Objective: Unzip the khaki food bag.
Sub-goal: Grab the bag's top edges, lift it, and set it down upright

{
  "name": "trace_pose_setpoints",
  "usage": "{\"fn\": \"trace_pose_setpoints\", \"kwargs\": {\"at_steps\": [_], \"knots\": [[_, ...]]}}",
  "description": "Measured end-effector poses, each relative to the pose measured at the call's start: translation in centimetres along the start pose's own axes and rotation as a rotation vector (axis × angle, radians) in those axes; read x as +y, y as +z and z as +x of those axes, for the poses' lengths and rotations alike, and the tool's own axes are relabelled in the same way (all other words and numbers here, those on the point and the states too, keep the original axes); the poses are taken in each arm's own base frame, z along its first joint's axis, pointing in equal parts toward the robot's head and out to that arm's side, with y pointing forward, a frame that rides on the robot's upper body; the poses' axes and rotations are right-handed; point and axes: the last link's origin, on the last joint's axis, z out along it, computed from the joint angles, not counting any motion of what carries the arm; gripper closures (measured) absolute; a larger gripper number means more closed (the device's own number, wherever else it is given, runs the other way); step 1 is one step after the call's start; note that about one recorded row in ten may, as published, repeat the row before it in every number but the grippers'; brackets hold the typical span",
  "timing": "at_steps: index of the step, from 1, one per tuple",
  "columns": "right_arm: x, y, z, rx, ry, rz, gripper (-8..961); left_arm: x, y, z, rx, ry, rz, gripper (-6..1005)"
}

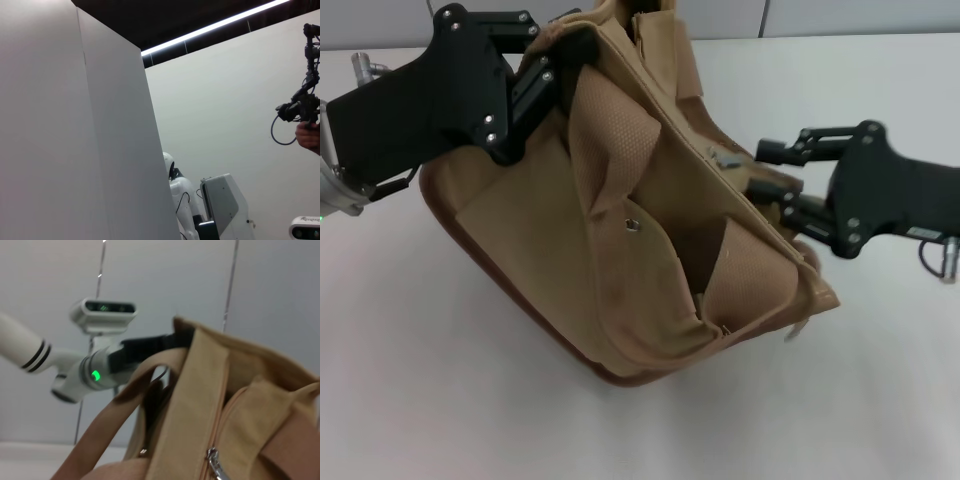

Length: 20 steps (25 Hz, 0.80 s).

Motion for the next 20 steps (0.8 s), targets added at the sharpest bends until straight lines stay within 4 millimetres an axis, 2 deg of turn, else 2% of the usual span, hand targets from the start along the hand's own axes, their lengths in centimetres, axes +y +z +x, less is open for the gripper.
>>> {"fn": "trace_pose_setpoints", "kwargs": {"at_steps": [9, 20], "knots": [[-0.2, 2.4, 0.3, 0.078, -0.097, -0.068, 638, -0.1, 0.6, 0.1, 0.004, -0.006, -0.019, 955], [-0.6, 4.3, -0.2, 0.047, -0.267, -0.026, 642, 0.0, 1.1, -0.3, 0.004, -0.028, -0.023, 955]]}}
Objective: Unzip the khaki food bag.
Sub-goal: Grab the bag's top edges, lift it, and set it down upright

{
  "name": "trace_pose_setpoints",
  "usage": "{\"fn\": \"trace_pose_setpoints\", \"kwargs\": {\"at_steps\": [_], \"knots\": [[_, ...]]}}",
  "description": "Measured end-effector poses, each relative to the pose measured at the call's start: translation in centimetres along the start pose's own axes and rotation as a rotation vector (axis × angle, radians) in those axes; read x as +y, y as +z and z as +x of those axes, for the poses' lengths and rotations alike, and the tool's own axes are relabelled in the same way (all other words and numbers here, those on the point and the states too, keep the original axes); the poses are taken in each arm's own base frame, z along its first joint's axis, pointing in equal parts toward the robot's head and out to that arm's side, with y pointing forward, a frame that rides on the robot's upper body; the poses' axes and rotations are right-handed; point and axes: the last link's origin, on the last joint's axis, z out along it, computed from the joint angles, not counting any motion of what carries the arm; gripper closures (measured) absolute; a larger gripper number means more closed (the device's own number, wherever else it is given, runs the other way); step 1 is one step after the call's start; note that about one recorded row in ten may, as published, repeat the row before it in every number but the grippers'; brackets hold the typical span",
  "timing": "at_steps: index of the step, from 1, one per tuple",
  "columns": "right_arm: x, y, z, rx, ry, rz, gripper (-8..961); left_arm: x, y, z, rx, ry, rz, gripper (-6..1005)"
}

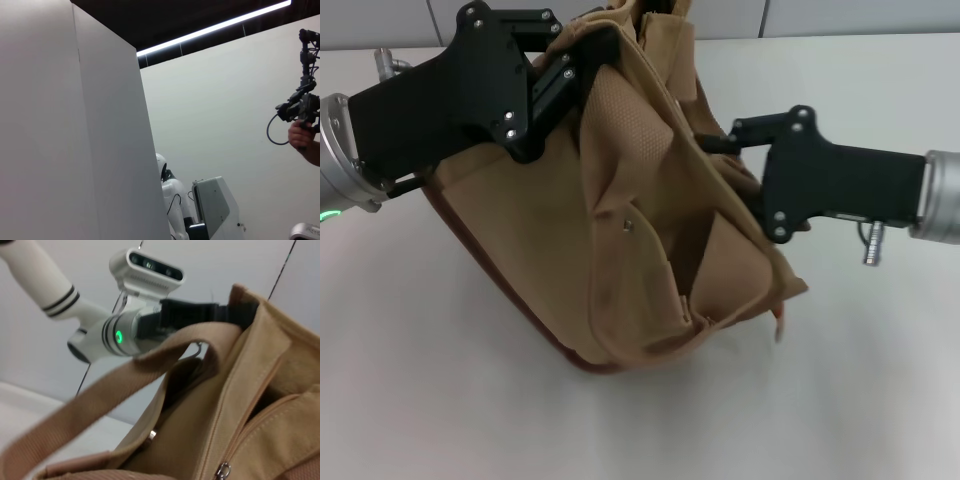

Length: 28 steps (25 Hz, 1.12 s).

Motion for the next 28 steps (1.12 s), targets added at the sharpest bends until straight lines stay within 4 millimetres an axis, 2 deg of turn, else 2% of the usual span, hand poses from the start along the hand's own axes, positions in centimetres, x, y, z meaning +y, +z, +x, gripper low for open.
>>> {"fn": "trace_pose_setpoints", "kwargs": {"at_steps": [4, 14, 28], "knots": [[0.2, 0.8, 0.5, 0.035, -0.075, 0.005, 644, 0.0, 0.0, 0.0, -0.001, -0.002, 0.001, 955], [0.5, 0.8, 0.9, 0.019, -0.122, 0.069, 675, -0.3, 0.2, 0.0, 0.002, 0.000, 0.016, 955], [0.6, 1.4, 0.8, -0.008, -0.106, 0.100, 719, -0.4, 0.7, -0.3, -0.015, -0.001, 0.010, 956]]}}
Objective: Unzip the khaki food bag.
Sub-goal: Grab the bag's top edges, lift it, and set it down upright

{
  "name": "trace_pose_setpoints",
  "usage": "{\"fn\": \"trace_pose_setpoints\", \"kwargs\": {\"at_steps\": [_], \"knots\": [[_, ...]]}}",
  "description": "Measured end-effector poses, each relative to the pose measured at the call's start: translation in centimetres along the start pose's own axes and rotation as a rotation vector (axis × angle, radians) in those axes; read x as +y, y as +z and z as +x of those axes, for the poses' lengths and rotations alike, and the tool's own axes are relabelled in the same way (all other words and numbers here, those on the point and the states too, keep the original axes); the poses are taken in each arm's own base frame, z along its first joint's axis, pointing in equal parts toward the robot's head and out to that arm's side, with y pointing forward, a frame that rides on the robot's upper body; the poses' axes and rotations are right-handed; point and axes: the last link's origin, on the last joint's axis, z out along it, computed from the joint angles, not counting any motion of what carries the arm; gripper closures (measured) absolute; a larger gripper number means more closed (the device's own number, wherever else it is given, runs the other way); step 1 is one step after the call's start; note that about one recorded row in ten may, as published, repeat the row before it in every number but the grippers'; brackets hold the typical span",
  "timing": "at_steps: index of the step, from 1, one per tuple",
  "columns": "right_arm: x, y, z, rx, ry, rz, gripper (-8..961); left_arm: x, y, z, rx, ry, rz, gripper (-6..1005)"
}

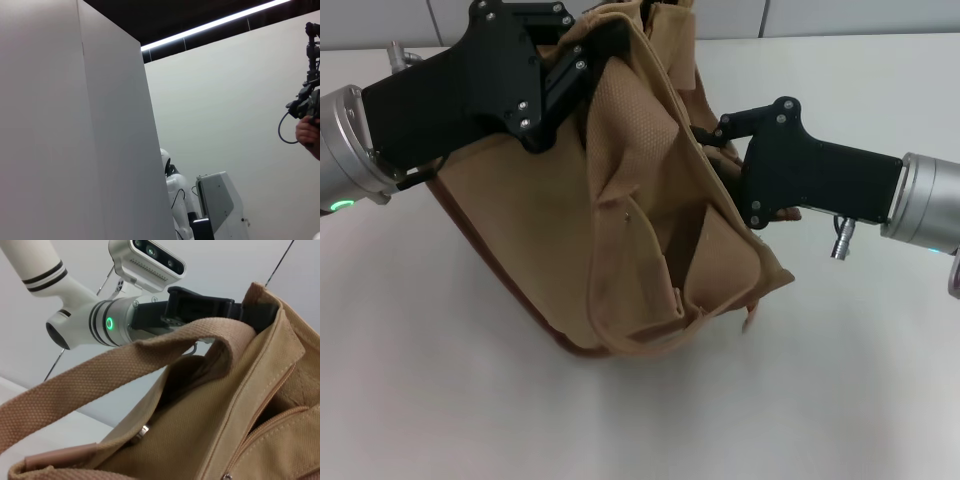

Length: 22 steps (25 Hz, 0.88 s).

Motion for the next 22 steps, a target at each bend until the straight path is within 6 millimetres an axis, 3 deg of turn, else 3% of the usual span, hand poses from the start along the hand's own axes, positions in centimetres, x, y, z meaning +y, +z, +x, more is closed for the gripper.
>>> {"fn": "trace_pose_setpoints", "kwargs": {"at_steps": [6, 11, 22], "knots": [[0.0, 0.0, 0.2, 0.012, -0.006, 0.007, 799, -0.3, 0.0, 0.0, -0.002, 0.009, 0.014, 956], [0.0, -0.2, 0.3, 0.013, 0.003, 0.023, 942, -0.6, 0.0, 0.0, -0.009, 0.014, 0.032, 956], [0.6, -1.1, 0.9, 0.028, 0.020, 0.053, 945, -1.0, -0.3, -0.2, -0.018, 0.030, 0.068, 956]]}}
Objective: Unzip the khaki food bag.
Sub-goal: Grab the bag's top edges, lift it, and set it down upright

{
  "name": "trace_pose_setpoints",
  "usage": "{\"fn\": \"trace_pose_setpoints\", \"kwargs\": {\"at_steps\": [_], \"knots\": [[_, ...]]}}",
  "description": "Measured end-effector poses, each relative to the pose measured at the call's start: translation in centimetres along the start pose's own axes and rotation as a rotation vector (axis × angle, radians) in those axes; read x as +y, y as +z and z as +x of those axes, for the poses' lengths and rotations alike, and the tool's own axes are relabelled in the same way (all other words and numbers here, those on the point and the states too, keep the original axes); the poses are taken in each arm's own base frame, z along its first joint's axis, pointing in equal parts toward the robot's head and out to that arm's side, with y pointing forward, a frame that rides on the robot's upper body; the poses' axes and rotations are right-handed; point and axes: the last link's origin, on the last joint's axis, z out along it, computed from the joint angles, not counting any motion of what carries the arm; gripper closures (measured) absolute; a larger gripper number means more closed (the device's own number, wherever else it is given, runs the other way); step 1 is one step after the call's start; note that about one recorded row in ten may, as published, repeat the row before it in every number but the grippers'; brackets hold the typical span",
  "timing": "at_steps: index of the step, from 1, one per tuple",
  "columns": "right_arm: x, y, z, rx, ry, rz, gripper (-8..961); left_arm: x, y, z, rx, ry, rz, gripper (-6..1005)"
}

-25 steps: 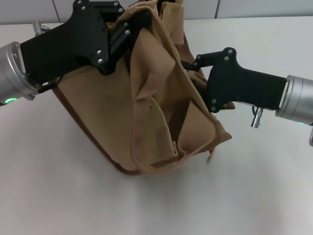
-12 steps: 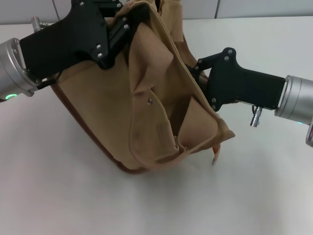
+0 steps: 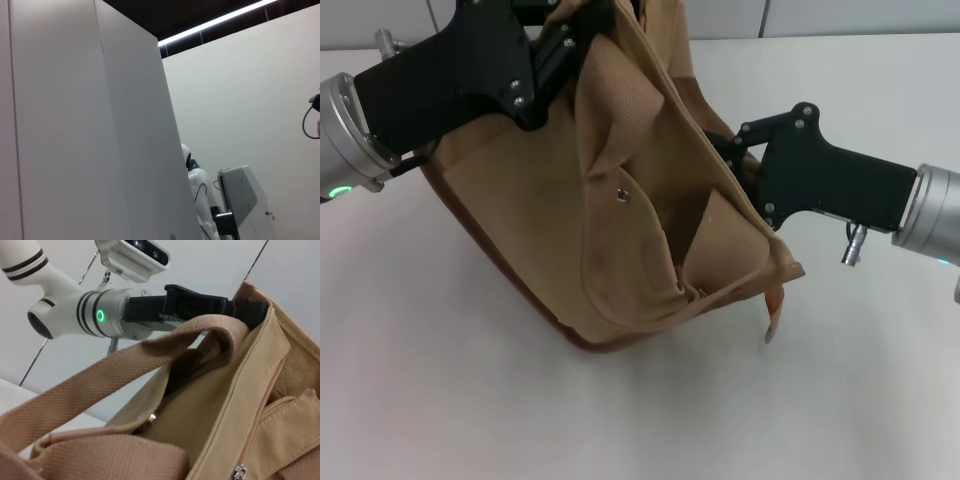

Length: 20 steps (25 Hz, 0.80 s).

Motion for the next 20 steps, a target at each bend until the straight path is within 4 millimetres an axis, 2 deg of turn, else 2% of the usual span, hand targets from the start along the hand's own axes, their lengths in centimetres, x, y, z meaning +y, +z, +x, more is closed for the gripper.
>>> {"fn": "trace_pose_setpoints", "kwargs": {"at_steps": [20], "knots": [[0.9, -3.5, 1.0, 0.040, 0.050, 0.085, 943, -0.3, -0.8, 0.0, 0.008, 0.006, 0.055, 956]]}}
